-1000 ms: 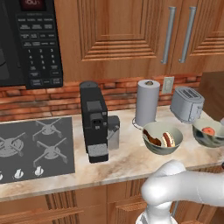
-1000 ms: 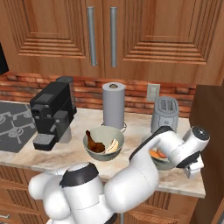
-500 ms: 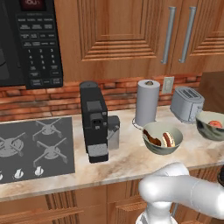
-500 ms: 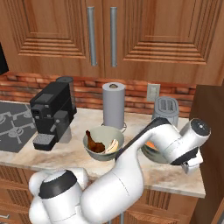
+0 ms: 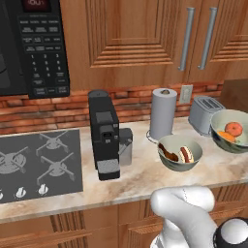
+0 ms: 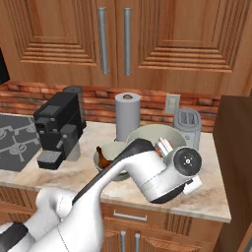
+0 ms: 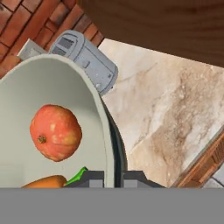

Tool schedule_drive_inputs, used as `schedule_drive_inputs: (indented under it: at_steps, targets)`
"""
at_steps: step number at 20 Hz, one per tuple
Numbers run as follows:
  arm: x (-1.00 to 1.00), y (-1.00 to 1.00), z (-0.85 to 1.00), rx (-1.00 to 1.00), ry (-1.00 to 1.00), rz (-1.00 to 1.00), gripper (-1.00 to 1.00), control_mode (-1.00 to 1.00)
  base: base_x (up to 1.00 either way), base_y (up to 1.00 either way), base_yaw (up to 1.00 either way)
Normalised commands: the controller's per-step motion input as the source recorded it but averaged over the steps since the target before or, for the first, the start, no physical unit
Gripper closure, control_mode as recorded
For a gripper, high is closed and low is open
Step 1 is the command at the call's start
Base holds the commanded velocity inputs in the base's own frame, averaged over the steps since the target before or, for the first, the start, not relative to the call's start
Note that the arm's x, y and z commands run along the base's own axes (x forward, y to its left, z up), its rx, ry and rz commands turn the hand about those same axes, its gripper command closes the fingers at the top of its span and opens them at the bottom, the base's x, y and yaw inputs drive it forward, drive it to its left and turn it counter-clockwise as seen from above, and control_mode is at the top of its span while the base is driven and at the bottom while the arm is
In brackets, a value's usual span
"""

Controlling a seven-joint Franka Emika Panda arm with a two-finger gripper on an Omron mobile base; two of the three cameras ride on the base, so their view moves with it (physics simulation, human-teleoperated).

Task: Place the bowl containing the squash and carrot in the microwave. Close the microwave door and press the start button to microwave the meal.

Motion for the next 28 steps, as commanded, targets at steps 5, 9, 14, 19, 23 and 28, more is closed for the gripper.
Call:
schedule_drive_inputs:
  at_steps: [5, 9, 14, 19, 23, 28]
  targets:
    - [-0.25, 0.89, 0.66, -0.17, -0.10, 0.10, 1.00, -1.00, 0.00, 0.00, 0.00]
    - [-0.27, 0.58, 0.63, -0.13, -0.02, 0.20, 1.00, -1.00, 0.00, 0.00, 0.00]
    - [-0.27, 0.33, 0.58, -0.02, -0.01, 0.27, 1.00, -1.00, 0.00, 0.00, 0.00]
    - [-0.10, 0.46, 0.37, -0.08, 0.01, 0.23, 1.00, -1.00, 0.00, 0.00, 0.00]
    - [0.00, 0.50, 0.25, -0.11, 0.04, 0.19, 1.00, -1.00, 0.00, 0.00, 0.00]
    - [0.00, 0.53, 0.03, -0.14, 0.01, 0.10, 1.00, -1.00, 0.00, 0.00, 0.00]
